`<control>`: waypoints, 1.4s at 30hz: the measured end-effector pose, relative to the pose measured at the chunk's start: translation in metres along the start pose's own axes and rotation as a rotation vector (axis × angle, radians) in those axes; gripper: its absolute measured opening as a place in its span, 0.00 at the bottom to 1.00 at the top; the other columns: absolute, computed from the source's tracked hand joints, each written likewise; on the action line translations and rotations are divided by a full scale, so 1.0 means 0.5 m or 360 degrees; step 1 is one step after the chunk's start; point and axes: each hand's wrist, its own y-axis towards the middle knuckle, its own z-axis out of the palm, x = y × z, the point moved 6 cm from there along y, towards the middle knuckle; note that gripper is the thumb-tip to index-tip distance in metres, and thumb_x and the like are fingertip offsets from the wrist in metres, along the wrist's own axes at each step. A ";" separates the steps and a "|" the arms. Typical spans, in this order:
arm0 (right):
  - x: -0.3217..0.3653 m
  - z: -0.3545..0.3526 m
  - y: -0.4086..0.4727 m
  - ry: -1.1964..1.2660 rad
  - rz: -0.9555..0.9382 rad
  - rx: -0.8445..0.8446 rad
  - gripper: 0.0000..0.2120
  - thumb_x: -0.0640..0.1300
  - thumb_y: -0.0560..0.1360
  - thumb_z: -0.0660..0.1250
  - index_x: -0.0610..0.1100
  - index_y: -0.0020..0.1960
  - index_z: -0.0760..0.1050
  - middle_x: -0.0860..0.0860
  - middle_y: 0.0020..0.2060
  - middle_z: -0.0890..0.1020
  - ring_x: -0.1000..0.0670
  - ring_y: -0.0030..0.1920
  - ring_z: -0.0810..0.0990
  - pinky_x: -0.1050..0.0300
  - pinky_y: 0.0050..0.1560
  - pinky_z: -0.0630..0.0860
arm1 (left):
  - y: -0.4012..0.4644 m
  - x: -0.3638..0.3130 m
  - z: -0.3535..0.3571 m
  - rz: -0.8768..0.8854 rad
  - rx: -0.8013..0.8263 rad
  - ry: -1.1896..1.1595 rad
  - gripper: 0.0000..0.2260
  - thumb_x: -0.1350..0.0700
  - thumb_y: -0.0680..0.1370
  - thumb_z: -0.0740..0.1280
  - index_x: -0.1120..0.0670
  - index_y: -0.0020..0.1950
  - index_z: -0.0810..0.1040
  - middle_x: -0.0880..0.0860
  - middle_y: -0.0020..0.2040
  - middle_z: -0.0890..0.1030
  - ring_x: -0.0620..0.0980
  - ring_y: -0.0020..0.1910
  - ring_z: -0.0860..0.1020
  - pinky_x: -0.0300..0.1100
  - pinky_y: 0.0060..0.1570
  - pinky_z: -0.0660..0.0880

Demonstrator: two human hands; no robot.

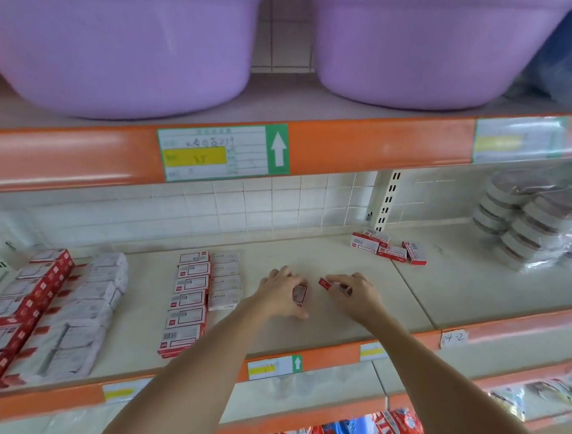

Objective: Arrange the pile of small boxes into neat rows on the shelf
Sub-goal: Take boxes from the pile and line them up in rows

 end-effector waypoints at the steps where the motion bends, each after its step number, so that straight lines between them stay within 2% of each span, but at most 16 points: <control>1: 0.011 0.006 -0.009 0.0078 0.0005 0.0034 0.10 0.49 0.77 0.66 0.54 0.57 0.82 0.52 0.46 0.80 0.53 0.43 0.77 0.62 0.44 0.70 | -0.008 0.005 -0.002 0.0010 0.0031 0.0005 0.36 0.40 0.68 0.76 0.46 0.72 0.69 0.51 0.64 0.67 0.54 0.66 0.64 0.49 0.64 0.64; 3: 0.023 0.017 -0.028 0.0240 0.0061 0.0041 0.09 0.47 0.76 0.66 0.56 0.47 0.84 0.56 0.39 0.83 0.54 0.41 0.79 0.58 0.44 0.73 | -0.025 0.017 -0.005 0.0022 0.0075 0.0000 0.36 0.42 0.68 0.77 0.45 0.73 0.68 0.51 0.64 0.66 0.54 0.66 0.64 0.49 0.64 0.65; 5: 0.028 0.023 -0.044 0.0295 0.0124 -0.0029 0.12 0.44 0.77 0.66 0.55 0.36 0.80 0.56 0.31 0.78 0.53 0.36 0.76 0.55 0.41 0.70 | -0.044 0.030 -0.009 0.0040 0.0127 -0.0013 0.37 0.43 0.67 0.77 0.43 0.73 0.67 0.52 0.64 0.66 0.55 0.66 0.64 0.50 0.64 0.66; 6: 0.035 0.026 -0.054 0.0270 0.0123 -0.0058 0.13 0.42 0.77 0.66 0.54 0.35 0.77 0.56 0.29 0.76 0.54 0.34 0.74 0.55 0.40 0.69 | -0.053 0.036 -0.012 0.0058 0.0150 -0.0013 0.37 0.44 0.67 0.78 0.43 0.73 0.67 0.52 0.63 0.66 0.55 0.66 0.64 0.50 0.64 0.66; 9: 0.051 0.049 -0.086 0.0210 0.0169 -0.0026 0.04 0.43 0.73 0.72 0.50 0.44 0.78 0.52 0.39 0.82 0.52 0.41 0.79 0.55 0.45 0.76 | -0.080 0.057 -0.016 0.0119 0.0193 0.0077 0.37 0.45 0.67 0.79 0.44 0.73 0.67 0.53 0.65 0.67 0.57 0.66 0.65 0.51 0.64 0.67; 12: 0.067 0.079 -0.110 -0.0005 0.0160 0.0015 0.14 0.44 0.68 0.71 0.49 0.53 0.77 0.48 0.48 0.79 0.45 0.51 0.78 0.51 0.53 0.76 | -0.113 0.067 -0.025 0.0176 0.0181 0.0275 0.38 0.42 0.65 0.79 0.48 0.72 0.68 0.55 0.66 0.70 0.57 0.67 0.66 0.49 0.64 0.68; 15: 0.091 0.091 -0.128 -0.0019 0.0215 -0.0042 0.17 0.49 0.68 0.71 0.50 0.56 0.74 0.48 0.50 0.76 0.46 0.49 0.77 0.51 0.52 0.77 | -0.145 0.065 -0.034 0.0271 0.0167 0.0500 0.36 0.43 0.66 0.78 0.49 0.71 0.69 0.54 0.66 0.72 0.56 0.67 0.65 0.50 0.65 0.65; 20: 0.124 0.115 -0.132 -0.0094 0.0241 0.0090 0.25 0.55 0.71 0.73 0.50 0.64 0.69 0.46 0.52 0.76 0.46 0.50 0.77 0.55 0.47 0.73 | -0.190 0.097 -0.033 0.0218 0.0268 0.0437 0.33 0.60 0.72 0.69 0.42 0.74 0.65 0.48 0.72 0.69 0.58 0.72 0.63 0.61 0.66 0.68; 23: 0.143 0.126 -0.133 -0.0163 0.0226 0.0161 0.22 0.60 0.72 0.69 0.54 0.62 0.69 0.48 0.48 0.80 0.47 0.46 0.80 0.52 0.46 0.76 | -0.207 0.123 -0.037 0.0171 0.0173 0.0375 0.18 0.55 0.72 0.69 0.47 0.61 0.72 0.54 0.63 0.75 0.58 0.65 0.71 0.56 0.62 0.72; 25: 0.151 0.132 -0.134 -0.0190 0.0205 0.0146 0.14 0.57 0.76 0.65 0.53 0.59 0.72 0.48 0.45 0.81 0.48 0.41 0.81 0.51 0.46 0.79 | -0.212 0.135 -0.037 0.0167 0.0097 0.0329 0.11 0.51 0.73 0.70 0.49 0.52 0.73 0.55 0.57 0.76 0.56 0.58 0.74 0.51 0.58 0.73; 27: 0.163 0.132 -0.132 -0.0208 0.0143 0.0120 0.09 0.50 0.79 0.61 0.54 0.57 0.75 0.48 0.45 0.82 0.50 0.36 0.80 0.53 0.42 0.79 | -0.214 0.138 -0.041 0.0181 0.0003 0.0285 0.08 0.52 0.75 0.69 0.51 0.52 0.75 0.55 0.55 0.76 0.56 0.56 0.74 0.50 0.57 0.72; 31: 0.178 0.135 -0.130 -0.0210 0.0076 0.0223 0.16 0.38 0.78 0.57 0.51 0.61 0.76 0.48 0.43 0.78 0.53 0.33 0.74 0.65 0.32 0.70 | -0.222 0.136 -0.049 0.0181 -0.0106 0.0183 0.09 0.57 0.74 0.68 0.54 0.55 0.77 0.55 0.55 0.76 0.54 0.56 0.74 0.47 0.57 0.72; 34: 0.198 0.129 -0.129 -0.0493 -0.0128 0.0211 0.23 0.33 0.75 0.59 0.53 0.64 0.74 0.48 0.51 0.73 0.49 0.49 0.75 0.57 0.48 0.75 | -0.227 0.140 -0.060 0.0193 -0.0161 0.0092 0.13 0.61 0.74 0.67 0.55 0.58 0.77 0.54 0.57 0.75 0.53 0.58 0.72 0.47 0.58 0.69; 36: 0.219 0.126 -0.129 -0.0795 -0.0376 0.0211 0.30 0.31 0.72 0.63 0.56 0.67 0.72 0.50 0.59 0.69 0.47 0.59 0.71 0.55 0.55 0.75 | -0.228 0.148 -0.067 0.0200 -0.0194 -0.0002 0.15 0.62 0.74 0.68 0.53 0.60 0.77 0.51 0.58 0.74 0.51 0.59 0.71 0.47 0.61 0.67; 39: 0.235 0.140 -0.129 -0.1095 -0.0561 0.0401 0.32 0.32 0.72 0.66 0.59 0.69 0.72 0.53 0.68 0.66 0.48 0.66 0.68 0.54 0.60 0.73 | -0.233 0.170 -0.080 0.0178 -0.0292 -0.0146 0.17 0.64 0.74 0.68 0.50 0.60 0.77 0.49 0.60 0.74 0.49 0.60 0.71 0.50 0.64 0.69; 42: 0.231 0.156 -0.118 -0.1051 -0.0492 0.0502 0.30 0.33 0.72 0.66 0.57 0.68 0.72 0.52 0.68 0.70 0.48 0.66 0.70 0.55 0.65 0.70 | -0.242 0.184 -0.099 0.0178 -0.0367 -0.0204 0.18 0.67 0.74 0.67 0.53 0.61 0.77 0.49 0.60 0.72 0.47 0.57 0.70 0.48 0.61 0.70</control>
